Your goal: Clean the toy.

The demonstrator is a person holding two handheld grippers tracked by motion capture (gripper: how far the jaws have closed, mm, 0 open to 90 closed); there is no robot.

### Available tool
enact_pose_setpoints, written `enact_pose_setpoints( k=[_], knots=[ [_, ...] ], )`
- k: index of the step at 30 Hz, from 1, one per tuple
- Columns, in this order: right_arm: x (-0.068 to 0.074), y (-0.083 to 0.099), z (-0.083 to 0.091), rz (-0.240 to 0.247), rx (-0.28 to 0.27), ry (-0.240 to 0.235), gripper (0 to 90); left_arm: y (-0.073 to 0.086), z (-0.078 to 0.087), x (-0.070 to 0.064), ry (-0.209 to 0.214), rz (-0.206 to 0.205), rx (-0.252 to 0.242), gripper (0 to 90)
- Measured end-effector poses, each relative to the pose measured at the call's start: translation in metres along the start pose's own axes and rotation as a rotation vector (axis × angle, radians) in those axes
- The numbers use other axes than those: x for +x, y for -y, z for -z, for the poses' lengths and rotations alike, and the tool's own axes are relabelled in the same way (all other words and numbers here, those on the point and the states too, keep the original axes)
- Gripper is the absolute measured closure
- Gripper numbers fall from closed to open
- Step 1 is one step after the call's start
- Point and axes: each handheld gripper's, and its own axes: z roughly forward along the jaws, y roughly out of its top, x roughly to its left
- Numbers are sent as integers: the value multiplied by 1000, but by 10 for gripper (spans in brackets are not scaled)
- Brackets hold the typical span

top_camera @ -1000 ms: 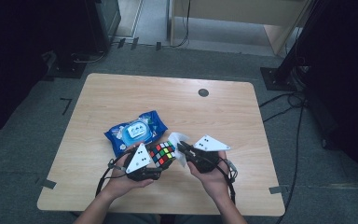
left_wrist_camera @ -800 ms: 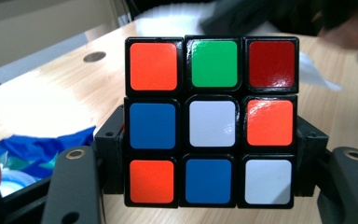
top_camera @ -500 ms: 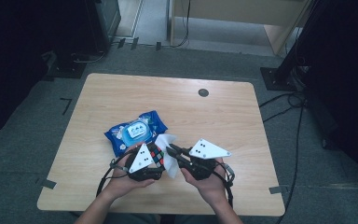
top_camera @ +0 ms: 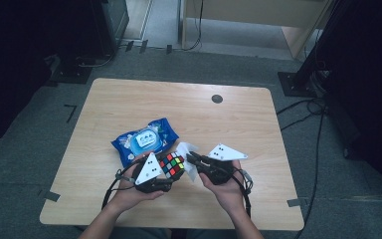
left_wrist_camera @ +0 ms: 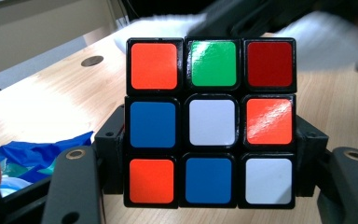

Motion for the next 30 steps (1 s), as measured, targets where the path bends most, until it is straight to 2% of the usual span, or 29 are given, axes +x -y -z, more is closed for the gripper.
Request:
enact_pose_setpoints(
  k=[4, 8, 10, 12, 18, 19, 21, 22, 24, 28, 30],
  knots=[
    [-22, 10, -3, -34, 66, 36, 850, -1, 2, 2, 5, 11, -17, 334],
    [-43, 21, -1, -43, 110, 142, 850, -1, 3, 4, -7, 13, -14, 334],
    [-52, 25, 2, -66, 116, 174, 851, 0, 4, 5, -11, 20, -18, 334],
    [-57, 27, 4, -77, 117, 202, 851, 0, 5, 7, -17, 23, -18, 334],
    [-56, 28, 2, -62, 125, 222, 841, 0, 4, 7, -18, 23, -16, 334],
    [-56, 28, 2, -54, 123, 235, 807, 0, 4, 7, -17, 23, -16, 334],
    [-55, 28, 1, -55, 112, 256, 563, 0, 4, 7, -18, 23, -16, 334],
    [-54, 27, 0, -47, 106, 270, 470, 0, 4, 7, -19, 24, -16, 334],
    [-53, 26, -1, -52, 115, 274, 423, 0, 4, 7, -19, 23, -16, 334],
    [-50, 23, 0, -59, 107, 280, 412, 0, 4, 7, -19, 22, -15, 334],
    [-48, 20, 2, -76, 96, 265, 414, 0, 4, 7, -21, 23, -15, 334]
  ],
)
